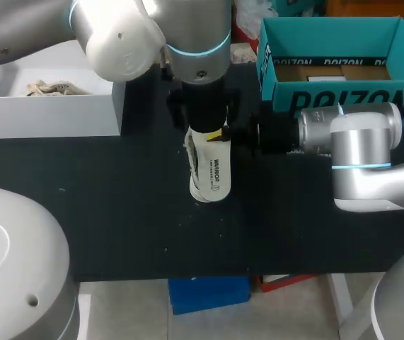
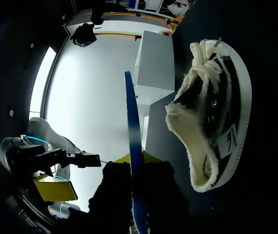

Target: Take the shoe out of the shoebox, open the shoe tongue, remove and reinsert the insole, then place the shoe into the shoebox

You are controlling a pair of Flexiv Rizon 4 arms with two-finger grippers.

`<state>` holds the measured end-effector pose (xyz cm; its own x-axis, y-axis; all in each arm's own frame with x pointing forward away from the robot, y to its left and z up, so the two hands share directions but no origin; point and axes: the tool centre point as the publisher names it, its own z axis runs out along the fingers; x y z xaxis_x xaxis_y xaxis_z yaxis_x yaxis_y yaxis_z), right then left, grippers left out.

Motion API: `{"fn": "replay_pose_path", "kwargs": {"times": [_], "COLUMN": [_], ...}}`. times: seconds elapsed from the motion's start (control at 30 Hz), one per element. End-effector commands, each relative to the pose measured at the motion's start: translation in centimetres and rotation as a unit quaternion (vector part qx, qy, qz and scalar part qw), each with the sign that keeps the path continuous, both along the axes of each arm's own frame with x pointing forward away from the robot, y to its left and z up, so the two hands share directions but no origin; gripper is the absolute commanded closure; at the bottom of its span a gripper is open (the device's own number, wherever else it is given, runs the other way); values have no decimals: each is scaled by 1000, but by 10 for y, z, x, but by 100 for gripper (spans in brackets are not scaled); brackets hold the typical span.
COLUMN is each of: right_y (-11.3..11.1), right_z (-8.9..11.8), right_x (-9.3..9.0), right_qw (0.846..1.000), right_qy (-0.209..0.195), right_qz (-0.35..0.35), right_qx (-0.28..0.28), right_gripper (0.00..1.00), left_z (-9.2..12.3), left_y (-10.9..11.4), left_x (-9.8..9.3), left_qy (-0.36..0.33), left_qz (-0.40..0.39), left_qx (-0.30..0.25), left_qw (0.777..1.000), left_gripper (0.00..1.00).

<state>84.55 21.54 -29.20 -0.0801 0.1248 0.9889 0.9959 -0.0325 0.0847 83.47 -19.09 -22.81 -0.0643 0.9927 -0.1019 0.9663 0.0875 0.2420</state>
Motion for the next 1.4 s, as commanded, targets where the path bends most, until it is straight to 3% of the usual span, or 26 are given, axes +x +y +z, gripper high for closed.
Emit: {"fn": "replay_pose_path", "kwargs": {"times": [0.03,0.47,0.63,0.93,1.27,1.4], "right_y": [1,1,1,1,1,1], "right_z": [0,0,0,0,0,0], "right_x": [0,0,0,0,0,0], "right_qw": [1000,1000,1000,1000,1000,1000], "right_qy": [0,0,0,0,0,0], "right_qz": [-1,-1,-1,-1,-1,-1], "right_qx": [-1,-1,-1,-1,-1,-1], "right_gripper": [100,100,100,100,100,100], "left_z": [-1,-9,-9,-3,-5,-7], "left_y": [10,10,11,25,36,39], "left_x": [-23,-71,-80,-78,-70,-66], "left_qy": [-18,-20,-16,-1,41,37], "left_qz": [-3,-22,-34,-61,-130,-141], "left_qx": [-10,-15,-55,-208,-421,-478], "left_qw": [1000,999,998,976,897,866], "left_gripper": [0,0,0,0,0,0]}}
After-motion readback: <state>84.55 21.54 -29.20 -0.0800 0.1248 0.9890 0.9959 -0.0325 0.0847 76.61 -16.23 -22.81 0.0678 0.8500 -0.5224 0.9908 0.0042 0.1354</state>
